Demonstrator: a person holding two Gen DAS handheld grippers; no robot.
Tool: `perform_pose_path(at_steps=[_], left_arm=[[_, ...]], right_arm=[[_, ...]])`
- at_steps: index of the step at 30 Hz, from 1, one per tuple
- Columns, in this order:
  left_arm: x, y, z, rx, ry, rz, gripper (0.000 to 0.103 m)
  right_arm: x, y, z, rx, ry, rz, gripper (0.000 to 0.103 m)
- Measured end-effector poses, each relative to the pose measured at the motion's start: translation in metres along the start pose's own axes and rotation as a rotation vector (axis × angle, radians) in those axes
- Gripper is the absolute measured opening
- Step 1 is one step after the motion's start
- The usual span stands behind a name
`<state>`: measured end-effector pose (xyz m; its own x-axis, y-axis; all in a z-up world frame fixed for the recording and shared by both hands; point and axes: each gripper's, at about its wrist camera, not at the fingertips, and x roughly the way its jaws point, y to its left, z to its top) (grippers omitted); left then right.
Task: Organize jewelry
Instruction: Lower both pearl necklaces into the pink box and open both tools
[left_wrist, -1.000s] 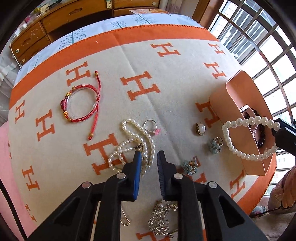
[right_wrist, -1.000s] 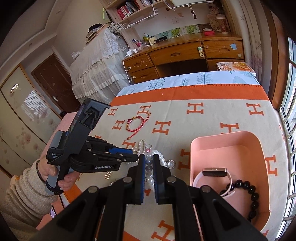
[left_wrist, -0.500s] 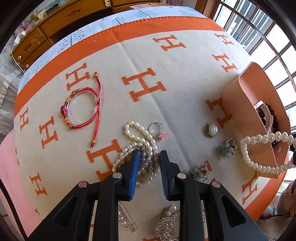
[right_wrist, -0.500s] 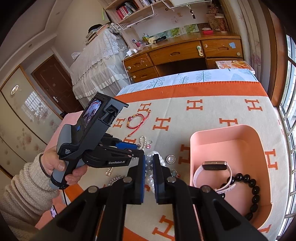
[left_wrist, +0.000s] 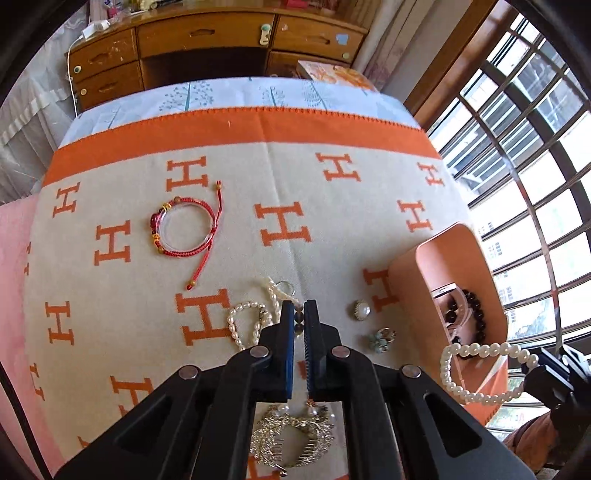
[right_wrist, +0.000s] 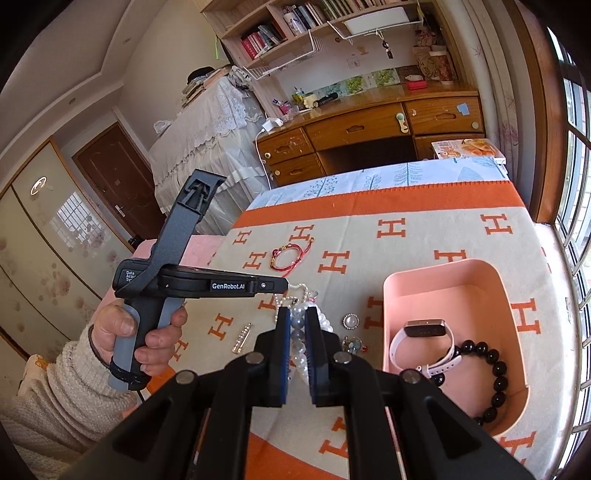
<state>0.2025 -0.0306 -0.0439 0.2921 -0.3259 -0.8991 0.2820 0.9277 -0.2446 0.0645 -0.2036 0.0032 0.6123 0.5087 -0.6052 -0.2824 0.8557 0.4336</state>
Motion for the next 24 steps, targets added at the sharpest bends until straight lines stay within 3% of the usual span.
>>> perform_pose_path(at_steps=[5,14,19,24], left_arm=[[-0.052,-0.02,0.008,0.022,-0.113,-0.037,0.003],[-0.132,-0.09,0.023,0.124,-0.287,-0.134,0.003],[-0.165,-0.131,0.031,0.178,-0.362,-0.207,0.003],[-0.166,-0.172,0.031,0.249,-0.381,-0.223,0.003]], right_arm=[[-0.033,0.004,0.01,0.0,-0.092,-0.009,0.008],[-0.081,-0.011,0.023,0.037,-0.236,-0.077,0.008],[-0.086,-0.032,0.021,0.084,-0.252,-0.126,0.008],[-0.076,-0.055,0.011,0.124,-0.221,-0.197,0.008]])
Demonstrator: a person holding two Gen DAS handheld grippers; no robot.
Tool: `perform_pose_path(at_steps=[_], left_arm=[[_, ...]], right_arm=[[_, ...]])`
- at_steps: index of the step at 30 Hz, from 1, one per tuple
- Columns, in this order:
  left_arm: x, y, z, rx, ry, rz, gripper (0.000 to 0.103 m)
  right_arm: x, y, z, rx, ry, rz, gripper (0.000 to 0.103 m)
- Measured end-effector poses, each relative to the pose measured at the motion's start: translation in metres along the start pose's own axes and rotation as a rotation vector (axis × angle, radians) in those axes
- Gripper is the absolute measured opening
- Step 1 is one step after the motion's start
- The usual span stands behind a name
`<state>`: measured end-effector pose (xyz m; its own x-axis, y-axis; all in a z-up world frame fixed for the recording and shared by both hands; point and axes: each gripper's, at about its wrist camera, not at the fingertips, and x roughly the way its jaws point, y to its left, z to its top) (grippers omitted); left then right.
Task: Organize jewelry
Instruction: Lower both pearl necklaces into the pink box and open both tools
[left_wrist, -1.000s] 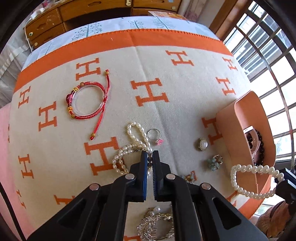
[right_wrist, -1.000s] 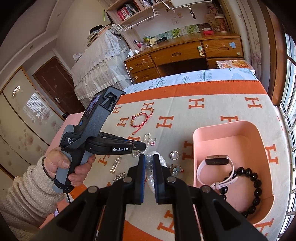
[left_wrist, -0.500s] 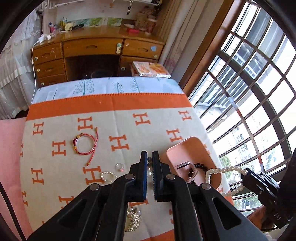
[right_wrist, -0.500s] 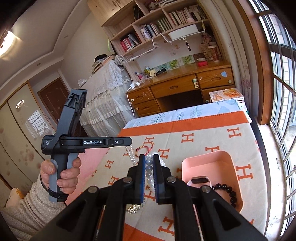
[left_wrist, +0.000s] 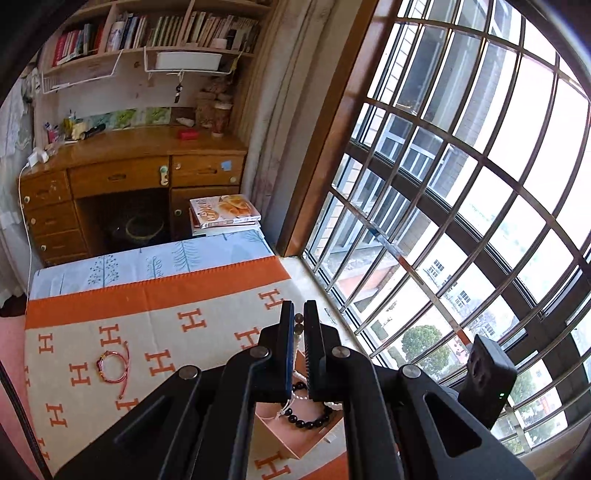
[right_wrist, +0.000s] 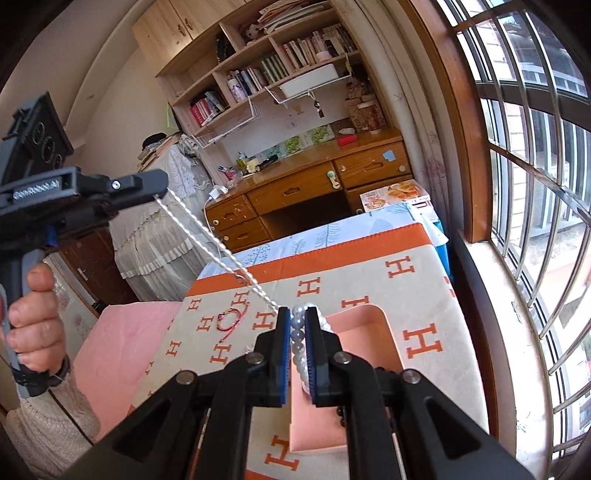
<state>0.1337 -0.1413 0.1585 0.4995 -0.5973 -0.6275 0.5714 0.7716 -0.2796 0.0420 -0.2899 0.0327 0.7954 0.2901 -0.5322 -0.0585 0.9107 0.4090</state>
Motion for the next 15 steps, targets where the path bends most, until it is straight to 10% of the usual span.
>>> perform_pose_path(at_steps=[15], left_arm=[[0.107,0.002,-0.038,-0.015,0.176,0.036,0.003]], right_arm=[[0.055,-0.037,-0.062,-0.011,0.235,-0.121,0.008]])
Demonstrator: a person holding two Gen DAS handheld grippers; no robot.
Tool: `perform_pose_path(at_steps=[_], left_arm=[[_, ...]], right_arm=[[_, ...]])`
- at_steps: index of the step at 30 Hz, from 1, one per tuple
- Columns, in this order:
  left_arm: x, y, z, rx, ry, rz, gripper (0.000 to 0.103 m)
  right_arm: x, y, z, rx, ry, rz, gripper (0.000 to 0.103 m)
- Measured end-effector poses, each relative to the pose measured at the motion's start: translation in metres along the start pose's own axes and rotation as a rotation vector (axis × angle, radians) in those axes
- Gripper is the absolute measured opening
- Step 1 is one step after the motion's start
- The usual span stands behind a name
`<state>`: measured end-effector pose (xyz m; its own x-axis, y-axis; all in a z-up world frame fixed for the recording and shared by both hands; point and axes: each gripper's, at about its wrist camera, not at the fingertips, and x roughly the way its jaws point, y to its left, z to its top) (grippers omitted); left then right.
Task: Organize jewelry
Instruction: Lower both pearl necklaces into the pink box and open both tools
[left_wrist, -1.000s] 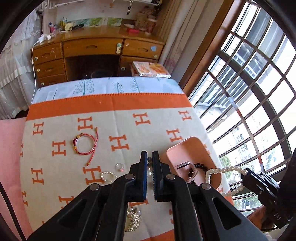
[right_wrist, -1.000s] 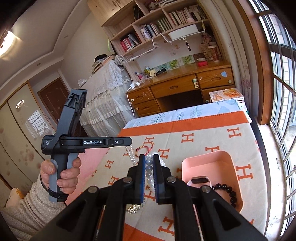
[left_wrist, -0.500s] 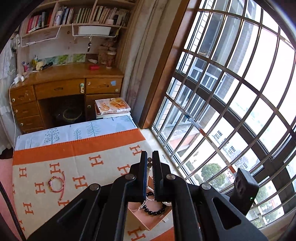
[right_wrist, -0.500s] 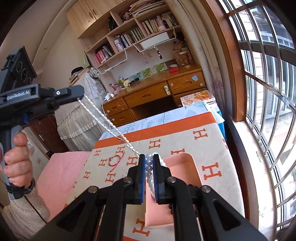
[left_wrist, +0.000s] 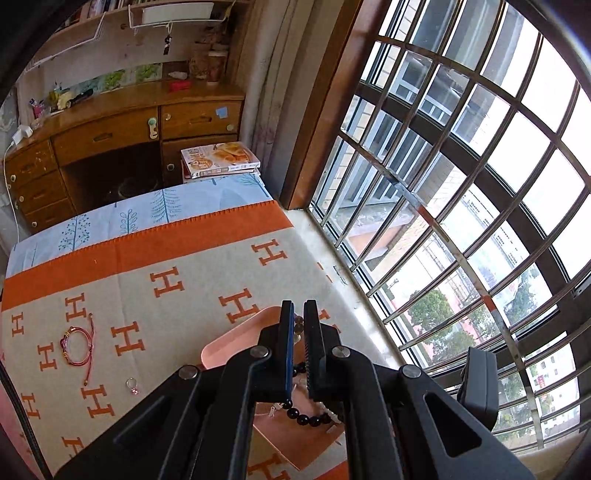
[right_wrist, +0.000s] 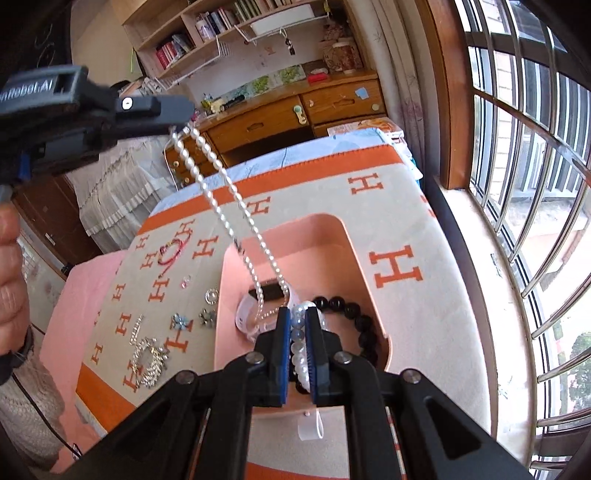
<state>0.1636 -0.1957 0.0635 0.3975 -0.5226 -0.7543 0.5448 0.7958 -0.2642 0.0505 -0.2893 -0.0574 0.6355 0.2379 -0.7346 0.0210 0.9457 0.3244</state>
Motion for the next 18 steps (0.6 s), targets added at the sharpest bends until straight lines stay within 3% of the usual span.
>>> perform_pose_path(at_steps=[5,8,13,15,18], left_arm=[[0.014,0.01,-0.005,-0.014,0.008,0.015,0.003],[0.024,0.015,-0.013,-0.006,0.029,0.055,0.01],[0.034,0.028,-0.035,0.008,0.05,0.148,0.033],[0.029,0.035,-0.045,0.007,0.034,0.192,0.066],[0.016,0.05,-0.058,-0.005,0.0,0.269,0.072]], right_arm=[[0.012,-0.013,-0.011,0.071,0.051,0.041,0.01],[0.008,-0.015,-0.011,0.08,0.037,0.029,0.018],[0.001,-0.012,-0.009,0.098,0.002,0.031,0.023],[0.0,-0.01,-0.008,0.096,-0.004,0.033,0.023],[0.002,-0.003,-0.007,0.08,0.008,0.034,0.023]])
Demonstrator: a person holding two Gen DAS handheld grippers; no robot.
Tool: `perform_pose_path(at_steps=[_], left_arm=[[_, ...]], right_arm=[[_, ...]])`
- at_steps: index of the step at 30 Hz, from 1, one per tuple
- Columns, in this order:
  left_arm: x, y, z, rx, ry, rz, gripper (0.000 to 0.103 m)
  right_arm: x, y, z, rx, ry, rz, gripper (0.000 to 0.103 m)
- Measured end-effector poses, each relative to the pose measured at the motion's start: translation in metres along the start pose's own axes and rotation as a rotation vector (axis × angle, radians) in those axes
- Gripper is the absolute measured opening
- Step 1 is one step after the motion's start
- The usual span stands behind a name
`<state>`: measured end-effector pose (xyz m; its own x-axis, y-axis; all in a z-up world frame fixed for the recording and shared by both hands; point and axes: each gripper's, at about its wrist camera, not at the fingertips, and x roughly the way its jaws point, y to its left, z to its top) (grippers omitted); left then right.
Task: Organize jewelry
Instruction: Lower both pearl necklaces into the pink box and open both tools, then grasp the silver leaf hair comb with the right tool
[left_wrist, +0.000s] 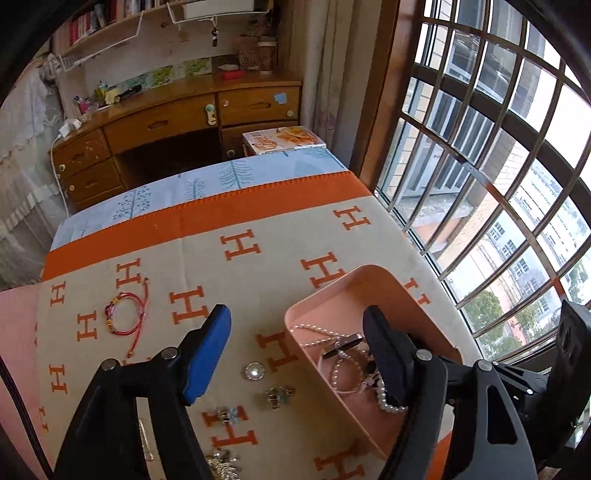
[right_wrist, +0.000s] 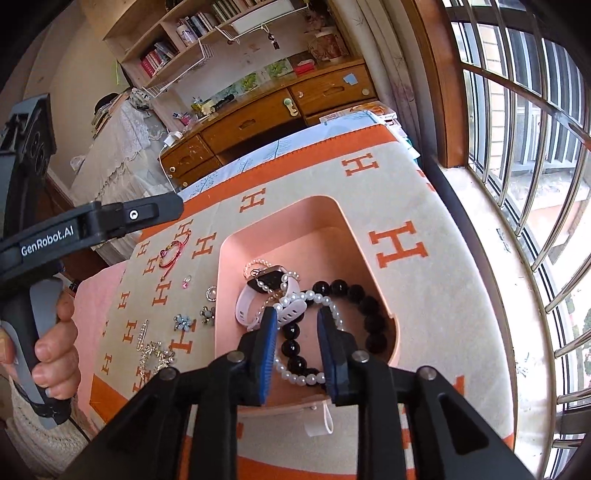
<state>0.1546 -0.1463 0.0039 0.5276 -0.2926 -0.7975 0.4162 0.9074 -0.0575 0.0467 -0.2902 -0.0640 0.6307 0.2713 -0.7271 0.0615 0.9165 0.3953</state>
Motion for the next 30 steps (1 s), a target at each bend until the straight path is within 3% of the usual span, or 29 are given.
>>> perform_pose_path(at_steps=[11,17,24,30], left_arm=[[-0.06,0.081,-0.046,-0.093,-0.101,0.18,0.073],[-0.088,0.111,-0.08,-0.122,-0.144,0.266,0.08],[-0.101,0.136,-0.111,-0.161,-0.132,0.279,0.08],[-0.092,0.155,-0.138,-0.178,-0.073,0.31,0.08]], right_arm=[[-0.002,0.046,0.003,-0.079,-0.029,0.051,0.023],[-0.001,0.079,0.003,-0.153,-0.027,0.091,0.023],[0.009,0.114,-0.009,-0.229,0.02,0.137,0.023],[0.028,0.148,-0.029,-0.339,0.101,0.157,0.023]])
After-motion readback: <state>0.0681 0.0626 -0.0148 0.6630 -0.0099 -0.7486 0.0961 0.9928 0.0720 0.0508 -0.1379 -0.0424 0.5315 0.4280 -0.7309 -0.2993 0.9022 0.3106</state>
